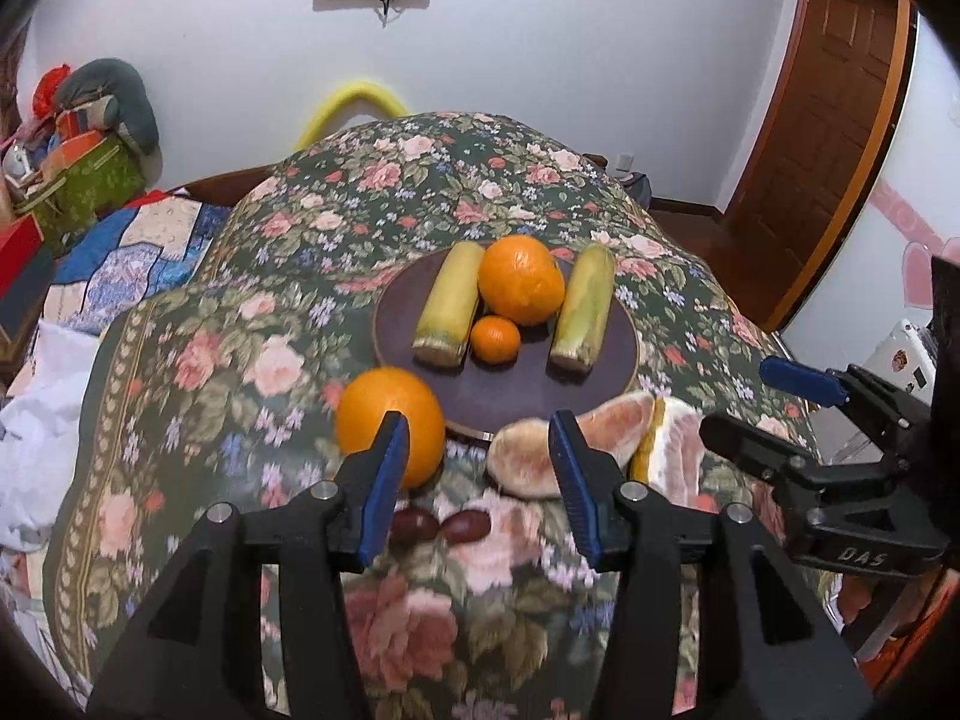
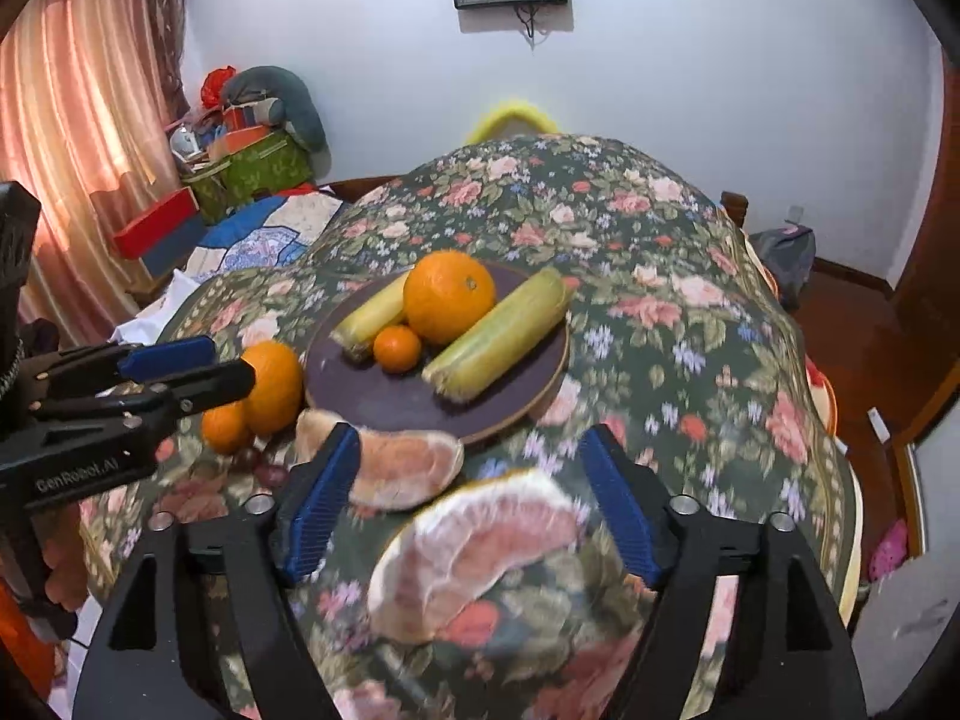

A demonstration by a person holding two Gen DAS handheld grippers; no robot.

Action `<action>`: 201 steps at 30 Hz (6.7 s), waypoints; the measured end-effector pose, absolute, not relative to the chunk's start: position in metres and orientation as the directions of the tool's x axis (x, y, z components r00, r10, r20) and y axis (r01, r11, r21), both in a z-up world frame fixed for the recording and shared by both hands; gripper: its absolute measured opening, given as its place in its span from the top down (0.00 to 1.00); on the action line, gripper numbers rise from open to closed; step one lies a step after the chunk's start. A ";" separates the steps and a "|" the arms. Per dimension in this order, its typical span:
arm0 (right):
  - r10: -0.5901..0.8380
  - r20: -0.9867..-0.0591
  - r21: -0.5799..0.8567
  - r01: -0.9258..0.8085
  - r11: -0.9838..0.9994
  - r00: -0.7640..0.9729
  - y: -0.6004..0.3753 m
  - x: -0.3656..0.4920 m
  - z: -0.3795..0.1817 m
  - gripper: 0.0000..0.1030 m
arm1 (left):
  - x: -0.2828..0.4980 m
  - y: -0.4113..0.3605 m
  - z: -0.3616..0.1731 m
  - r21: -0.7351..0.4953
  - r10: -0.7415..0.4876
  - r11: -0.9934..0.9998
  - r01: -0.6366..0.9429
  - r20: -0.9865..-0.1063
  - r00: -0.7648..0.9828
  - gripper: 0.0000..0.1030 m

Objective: Organize fruits
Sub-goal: 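Grasp a peeled pomelo segment with the right tool, then lift the pomelo segment with the right tool while the left tool grasps another pomelo segment, then lower both pomelo segments onto the plate and open both tools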

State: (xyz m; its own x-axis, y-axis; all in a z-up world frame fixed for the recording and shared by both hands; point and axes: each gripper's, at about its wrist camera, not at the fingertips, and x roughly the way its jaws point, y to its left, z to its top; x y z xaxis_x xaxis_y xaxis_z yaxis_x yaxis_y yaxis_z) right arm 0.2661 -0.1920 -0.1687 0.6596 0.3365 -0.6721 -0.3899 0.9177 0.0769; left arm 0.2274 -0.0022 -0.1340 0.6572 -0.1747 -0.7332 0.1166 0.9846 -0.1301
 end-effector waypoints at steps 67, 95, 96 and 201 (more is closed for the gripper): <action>0.369 -0.754 0.201 -0.345 0.917 0.544 -0.256 0.251 -0.225 0.52 | 0.224 -0.059 -0.160 -0.144 -0.274 0.952 0.270 -0.791 0.547 0.54; 0.399 -0.733 0.227 -0.355 0.907 0.551 -0.259 0.255 -0.231 0.49 | 0.240 -0.094 -0.198 -0.193 -0.335 0.916 0.352 -0.851 0.404 0.48; 0.396 -0.734 0.222 -0.356 0.908 0.552 -0.259 0.255 -0.231 0.49 | 0.240 -0.095 -0.196 -0.189 -0.332 0.917 0.350 -0.849 0.411 0.48; 0.461 -0.655 0.208 -0.443 0.872 0.599 -0.182 0.337 -0.172 0.51 | 0.289 0.001 -0.127 -0.202 -0.247 0.969 0.145 -0.715 0.654 0.74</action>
